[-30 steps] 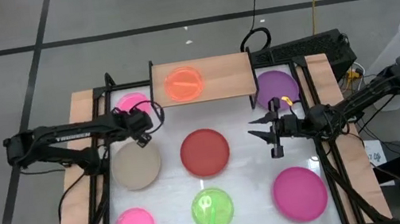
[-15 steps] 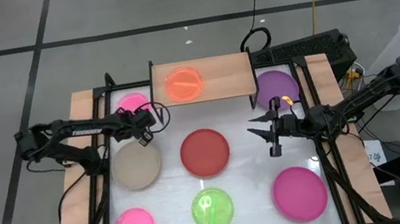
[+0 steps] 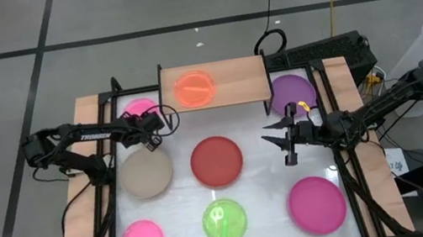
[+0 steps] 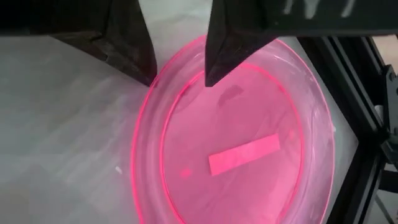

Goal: Place and stack plates onto a shelf
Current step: Stack the top small pink plate on top of the small orange plate on the shelf

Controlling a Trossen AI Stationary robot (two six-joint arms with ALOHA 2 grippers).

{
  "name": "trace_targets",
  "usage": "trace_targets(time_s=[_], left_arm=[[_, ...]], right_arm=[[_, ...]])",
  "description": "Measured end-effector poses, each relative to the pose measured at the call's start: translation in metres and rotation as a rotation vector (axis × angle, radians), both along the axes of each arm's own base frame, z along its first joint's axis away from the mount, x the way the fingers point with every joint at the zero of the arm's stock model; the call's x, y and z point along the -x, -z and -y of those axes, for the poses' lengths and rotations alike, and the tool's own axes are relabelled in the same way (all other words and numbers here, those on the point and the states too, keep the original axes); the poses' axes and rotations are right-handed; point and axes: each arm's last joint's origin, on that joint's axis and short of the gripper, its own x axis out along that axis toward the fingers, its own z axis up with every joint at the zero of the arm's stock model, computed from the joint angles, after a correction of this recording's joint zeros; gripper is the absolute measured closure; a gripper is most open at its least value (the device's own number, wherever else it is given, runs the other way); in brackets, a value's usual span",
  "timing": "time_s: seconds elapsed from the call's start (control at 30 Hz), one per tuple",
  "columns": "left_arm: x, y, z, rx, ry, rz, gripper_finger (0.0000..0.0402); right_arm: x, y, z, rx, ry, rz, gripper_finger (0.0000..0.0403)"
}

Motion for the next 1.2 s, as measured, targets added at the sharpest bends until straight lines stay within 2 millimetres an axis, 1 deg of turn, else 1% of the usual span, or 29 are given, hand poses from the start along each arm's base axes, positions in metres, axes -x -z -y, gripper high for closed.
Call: trace_targets(time_s=[0.1,0.23,0.27,0.47,0.53,0.63,0.7,0.87,1.03,1.2], left_arm=[[0.000,0.000,-0.001,0.001,-0.012,0.006,0.0313],[0.000,0.000,0.000,0.016,-0.023,0.023,0.0380],[0.000,0.000,0.000,0.021,-0.025,0.027,0.0390],[0.001,-0.003,0.004,0.044,-0.025,0.001,0.0398],[0.000,-0.007,0.006,0.049,-0.028,-0.001,0.0398],[-0.001,-0.019,0.009,0.045,-0.036,0.010,0.0399],[-0.003,-0.031,0.013,0.025,-0.044,0.027,0.0399],[-0.007,-0.071,0.024,-0.066,-0.057,0.063,0.0400],[-0.004,-0.118,0.031,-0.176,-0.078,0.112,0.0401],[-0.010,-0.173,0.033,-0.304,-0.051,0.254,0.0401]], right_arm=[[0.000,0.000,0.000,0.000,0.000,0.000,0.0289],[0.000,0.000,0.000,0.000,0.000,0.000,0.0289],[0.000,0.000,0.000,0.000,0.000,0.000,0.0289],[0.000,0.000,0.000,0.000,0.000,0.000,0.0289],[0.000,0.000,0.000,0.000,0.000,0.000,0.0289],[0.000,0.000,0.000,-0.003,0.000,0.000,0.0289],[0.000,0.000,0.000,-0.007,-0.001,-0.001,0.0289],[0.000,0.001,0.000,-0.011,-0.003,-0.013,0.0289],[0.000,0.002,0.000,-0.016,-0.004,-0.016,0.0289],[0.000,0.002,0.000,-0.017,-0.004,-0.016,0.0289]])
